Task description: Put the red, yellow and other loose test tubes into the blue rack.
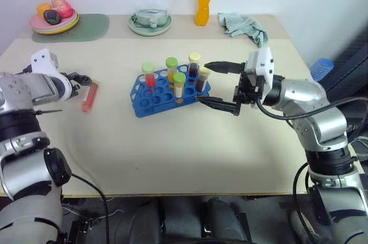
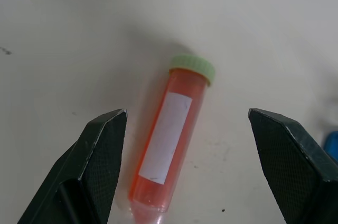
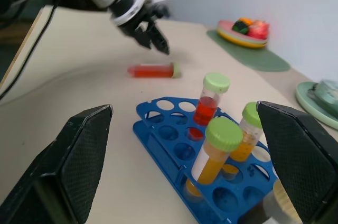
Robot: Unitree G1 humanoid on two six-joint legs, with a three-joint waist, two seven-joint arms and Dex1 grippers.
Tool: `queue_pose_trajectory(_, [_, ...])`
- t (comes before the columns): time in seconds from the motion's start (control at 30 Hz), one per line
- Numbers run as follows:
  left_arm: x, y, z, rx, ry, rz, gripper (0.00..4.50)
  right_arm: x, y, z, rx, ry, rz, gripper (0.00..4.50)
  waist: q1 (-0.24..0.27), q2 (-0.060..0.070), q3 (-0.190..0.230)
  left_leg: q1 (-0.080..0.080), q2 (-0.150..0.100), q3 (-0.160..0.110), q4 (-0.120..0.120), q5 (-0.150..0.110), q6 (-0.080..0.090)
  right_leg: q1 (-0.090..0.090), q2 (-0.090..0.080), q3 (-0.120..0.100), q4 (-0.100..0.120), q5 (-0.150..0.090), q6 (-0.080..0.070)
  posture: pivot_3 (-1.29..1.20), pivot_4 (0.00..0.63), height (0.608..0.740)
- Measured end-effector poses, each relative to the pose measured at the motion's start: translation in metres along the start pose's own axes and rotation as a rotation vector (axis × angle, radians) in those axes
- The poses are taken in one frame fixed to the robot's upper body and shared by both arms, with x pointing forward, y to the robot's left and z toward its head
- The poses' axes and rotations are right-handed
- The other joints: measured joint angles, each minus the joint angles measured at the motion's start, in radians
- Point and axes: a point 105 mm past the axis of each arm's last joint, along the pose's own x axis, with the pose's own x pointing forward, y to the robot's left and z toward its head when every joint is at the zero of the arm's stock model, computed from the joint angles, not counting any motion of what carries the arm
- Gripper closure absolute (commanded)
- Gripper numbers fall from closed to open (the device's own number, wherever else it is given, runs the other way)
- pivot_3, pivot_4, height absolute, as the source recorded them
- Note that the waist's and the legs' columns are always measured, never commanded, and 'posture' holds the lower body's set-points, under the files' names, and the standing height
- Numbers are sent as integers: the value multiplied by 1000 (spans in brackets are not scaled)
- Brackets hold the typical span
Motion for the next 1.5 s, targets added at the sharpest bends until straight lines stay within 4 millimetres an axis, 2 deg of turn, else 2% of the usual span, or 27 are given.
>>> queue_pose_trajectory(0.13, [13,2,-10,-2,87,44,740,2,-2,7,-26,16,32,41,1,-1,1,-1,0,3,0,0,0,-1,0,0,0,0,0,0,150,740])
queue_pose_trajectory(0.43, [28,6,-24,-22,165,110,740,1,-4,8,-25,32,40,41,8,-3,2,-2,0,3,1,0,0,-2,0,0,1,0,0,0,150,740])
queue_pose_trajectory(0.67, [31,1,-16,-27,166,147,740,2,-4,8,-19,26,41,41,22,-4,2,-3,0,4,1,0,0,-3,0,0,0,0,0,0,150,740])
queue_pose_trajectory(0.93, [30,-11,1,112,115,151,740,2,-3,7,-6,29,43,41,21,-4,2,-6,0,4,2,0,0,-6,0,0,1,0,0,0,150,740])
queue_pose_trajectory(1.13, [36,-3,-7,178,145,168,740,2,0,7,-8,31,40,41,21,-4,2,-7,0,4,3,0,0,-7,0,0,1,0,0,0,150,740])
queue_pose_trajectory(1.5, [39,2,-8,218,137,177,740,2,5,4,6,36,38,41,21,-4,2,-8,0,4,3,0,0,-7,0,0,1,0,0,0,150,740])
